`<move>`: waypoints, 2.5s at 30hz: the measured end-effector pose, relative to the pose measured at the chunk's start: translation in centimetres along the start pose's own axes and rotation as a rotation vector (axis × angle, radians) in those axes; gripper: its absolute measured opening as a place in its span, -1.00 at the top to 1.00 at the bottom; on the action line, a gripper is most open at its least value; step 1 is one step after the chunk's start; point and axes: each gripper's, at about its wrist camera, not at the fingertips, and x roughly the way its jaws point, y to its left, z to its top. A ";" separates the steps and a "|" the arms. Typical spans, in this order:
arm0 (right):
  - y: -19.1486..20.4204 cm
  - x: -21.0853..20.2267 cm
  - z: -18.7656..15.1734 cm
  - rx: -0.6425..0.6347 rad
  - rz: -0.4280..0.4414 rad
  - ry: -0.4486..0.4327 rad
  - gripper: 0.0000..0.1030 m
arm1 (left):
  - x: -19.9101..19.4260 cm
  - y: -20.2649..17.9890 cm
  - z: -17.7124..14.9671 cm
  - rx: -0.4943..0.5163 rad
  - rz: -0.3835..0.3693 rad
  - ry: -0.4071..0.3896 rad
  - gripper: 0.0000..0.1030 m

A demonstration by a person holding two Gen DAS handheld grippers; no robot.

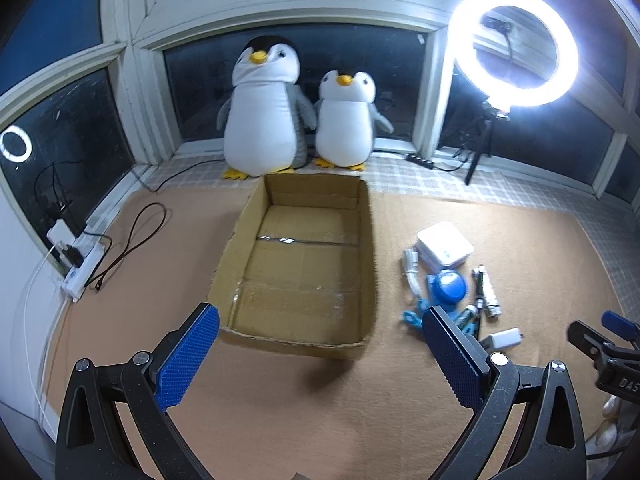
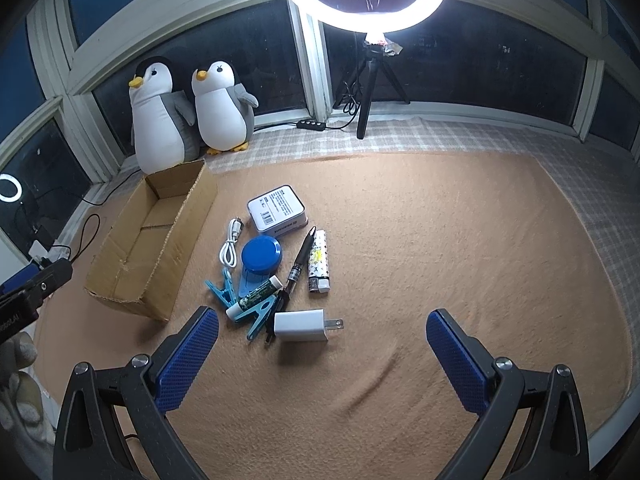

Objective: Organize rigid objects
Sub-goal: 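Move the right tool to the white USB charger and close on it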

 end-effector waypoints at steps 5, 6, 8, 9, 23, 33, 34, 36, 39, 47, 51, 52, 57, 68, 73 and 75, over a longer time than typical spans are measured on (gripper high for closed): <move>-0.6 0.7 -0.4 -0.001 0.052 -0.006 -1.00 | 2.2 3.5 0.1 -0.073 0.040 0.028 -0.99; -0.7 1.0 -0.5 -0.003 0.048 -0.002 -1.00 | 2.9 4.1 0.2 -0.082 0.048 0.037 -0.99; -1.2 1.6 -0.8 0.005 0.040 0.007 -0.99 | 4.3 5.5 0.2 -0.093 0.077 0.055 -0.99; -1.4 1.9 -0.9 0.012 0.039 0.014 -1.00 | 5.1 6.1 0.2 -0.093 0.095 0.065 -0.99; -5.8 5.9 -1.5 0.152 0.077 0.137 -0.94 | 14.1 12.7 0.2 -0.188 0.196 0.191 -0.67; -4.9 7.7 0.2 0.098 0.132 0.172 -0.15 | 17.0 12.4 0.4 -0.164 0.205 0.240 -0.10; -4.9 7.8 0.3 0.092 0.136 0.174 -0.14 | 17.1 12.3 0.3 -0.161 0.201 0.243 -0.08; -4.6 8.2 0.7 0.079 0.146 0.186 -0.14 | 17.4 12.0 0.2 -0.147 0.197 0.244 0.05; -4.0 9.0 1.1 0.043 0.159 0.214 -0.14 | 18.0 11.5 0.0 -0.138 0.208 0.255 0.12; -2.5 11.5 1.1 -0.031 0.143 0.276 0.32 | 18.7 11.0 -1.0 -0.125 0.209 0.270 0.14; -2.2 12.0 1.0 -0.053 0.150 0.300 0.42 | 18.7 11.1 -1.0 -0.130 0.206 0.270 0.14; -2.1 12.0 0.9 -0.061 0.150 0.306 0.44 | 18.7 11.1 -1.0 -0.131 0.206 0.270 0.14; -1.9 11.4 -0.4 -0.085 0.157 0.331 0.46 | 18.7 10.9 -1.0 -0.123 0.216 0.263 0.14; -1.5 9.5 -1.4 -0.186 0.206 0.342 -0.30 | 18.5 10.7 -1.1 -0.111 0.221 0.254 0.14; 1.1 9.0 -2.0 -0.404 0.162 0.334 -0.43 | 18.4 10.6 -1.2 -0.114 0.219 0.250 0.14; 1.4 9.7 -2.1 -0.429 0.107 0.359 -0.44 | 18.4 10.6 -1.2 -0.117 0.217 0.250 0.14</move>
